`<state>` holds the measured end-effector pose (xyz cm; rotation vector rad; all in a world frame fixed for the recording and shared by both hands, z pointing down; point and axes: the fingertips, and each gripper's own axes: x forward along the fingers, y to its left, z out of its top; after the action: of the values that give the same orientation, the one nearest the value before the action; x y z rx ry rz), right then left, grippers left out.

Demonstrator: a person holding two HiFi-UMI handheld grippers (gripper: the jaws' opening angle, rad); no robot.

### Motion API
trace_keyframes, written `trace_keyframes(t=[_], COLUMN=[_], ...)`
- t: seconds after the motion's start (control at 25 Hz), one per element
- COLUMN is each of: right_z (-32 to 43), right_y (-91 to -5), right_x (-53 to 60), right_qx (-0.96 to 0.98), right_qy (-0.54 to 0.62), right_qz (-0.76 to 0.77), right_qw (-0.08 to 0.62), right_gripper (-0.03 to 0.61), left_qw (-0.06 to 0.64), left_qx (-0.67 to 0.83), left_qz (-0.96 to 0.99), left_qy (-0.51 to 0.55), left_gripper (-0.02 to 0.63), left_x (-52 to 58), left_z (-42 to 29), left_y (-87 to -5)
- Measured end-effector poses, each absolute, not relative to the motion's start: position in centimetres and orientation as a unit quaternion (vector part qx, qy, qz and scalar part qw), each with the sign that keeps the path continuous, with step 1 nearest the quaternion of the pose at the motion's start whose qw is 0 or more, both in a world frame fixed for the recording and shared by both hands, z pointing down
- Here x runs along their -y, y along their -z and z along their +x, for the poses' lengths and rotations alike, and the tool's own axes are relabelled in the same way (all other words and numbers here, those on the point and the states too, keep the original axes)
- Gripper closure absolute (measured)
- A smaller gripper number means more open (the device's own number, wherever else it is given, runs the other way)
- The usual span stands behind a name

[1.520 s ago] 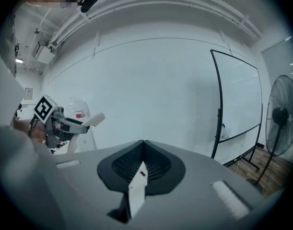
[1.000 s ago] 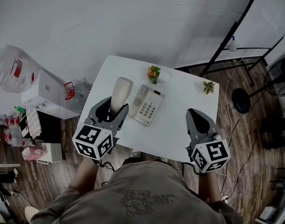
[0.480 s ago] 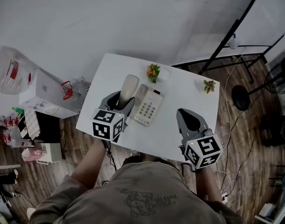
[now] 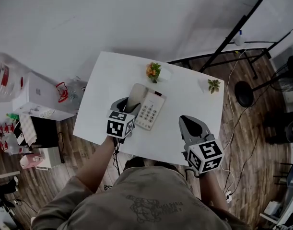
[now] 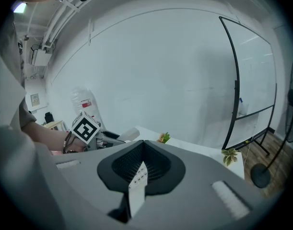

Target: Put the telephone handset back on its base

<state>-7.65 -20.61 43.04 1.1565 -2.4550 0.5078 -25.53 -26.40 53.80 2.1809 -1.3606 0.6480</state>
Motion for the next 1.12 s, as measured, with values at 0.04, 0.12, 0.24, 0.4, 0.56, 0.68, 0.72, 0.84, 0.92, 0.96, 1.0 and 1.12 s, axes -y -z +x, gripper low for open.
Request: trace_keyframes(t=[0.04, 0.12, 0.24, 0.4, 0.56, 0.68, 0.72, 0.84, 0.92, 0.96, 1.0, 1.12], right_z=[-7.7, -7.8, -7.8, -7.6, -7.5, -7.4, -7.2, -6.7, -6.5, -6.5, -6.4, -6.2], right_y=[-43.3, -43.8, -44.4, -45.4, -46.5, -47.3, -47.4, -47.5, -47.6, -47.5, -47.5, -47.4], right_x=[20.8, 21.0, 21.3, 21.4, 21.1, 20.6, 20.5, 20.1, 19.9, 19.8, 19.7, 19.3], right_qx=[0.872, 0.868, 0.864, 0.857, 0.849, 0.845, 0.843, 0.838, 0.836, 0.836, 0.835, 0.835], right_qy=[-0.183, -0.188, -0.194, -0.205, -0.218, -0.230, -0.233, -0.237, -0.238, -0.238, -0.238, -0.236], right_qz=[0.412, 0.414, 0.418, 0.422, 0.425, 0.424, 0.424, 0.431, 0.435, 0.436, 0.437, 0.438], right_qw=[0.192, 0.198, 0.204, 0.215, 0.223, 0.231, 0.234, 0.236, 0.235, 0.235, 0.235, 0.235], right_gripper=[0.549, 0.549, 0.549, 0.549, 0.549, 0.549, 0.549, 0.549, 0.549, 0.549, 0.549, 0.549], left_qw=[0.245, 0.249, 0.255, 0.265, 0.277, 0.281, 0.281, 0.279, 0.277, 0.275, 0.273, 0.263], left_qx=[0.494, 0.487, 0.482, 0.476, 0.473, 0.484, 0.487, 0.495, 0.497, 0.496, 0.496, 0.495], left_qz=[0.798, 0.797, 0.793, 0.787, 0.783, 0.779, 0.778, 0.773, 0.772, 0.772, 0.773, 0.775], left_qy=[-0.245, -0.258, -0.271, -0.288, -0.292, -0.284, -0.280, -0.281, -0.285, -0.287, -0.287, -0.291], left_gripper=[0.391, 0.391, 0.391, 0.391, 0.391, 0.391, 0.391, 0.391, 0.391, 0.391, 0.391, 0.388], left_x=[26.6, 27.0, 27.5, 28.1, 28.7, 29.3, 29.4, 29.9, 30.0, 30.0, 30.0, 30.0], left_z=[-25.4, -25.2, -25.0, -24.9, -24.7, -24.4, -24.3, -24.4, -24.5, -24.6, -24.7, -24.6], left_y=[-54.8, -56.5, -58.9, -61.9, -64.2, -64.8, -64.9, -65.4, -65.9, -66.0, -66.0, -65.9])
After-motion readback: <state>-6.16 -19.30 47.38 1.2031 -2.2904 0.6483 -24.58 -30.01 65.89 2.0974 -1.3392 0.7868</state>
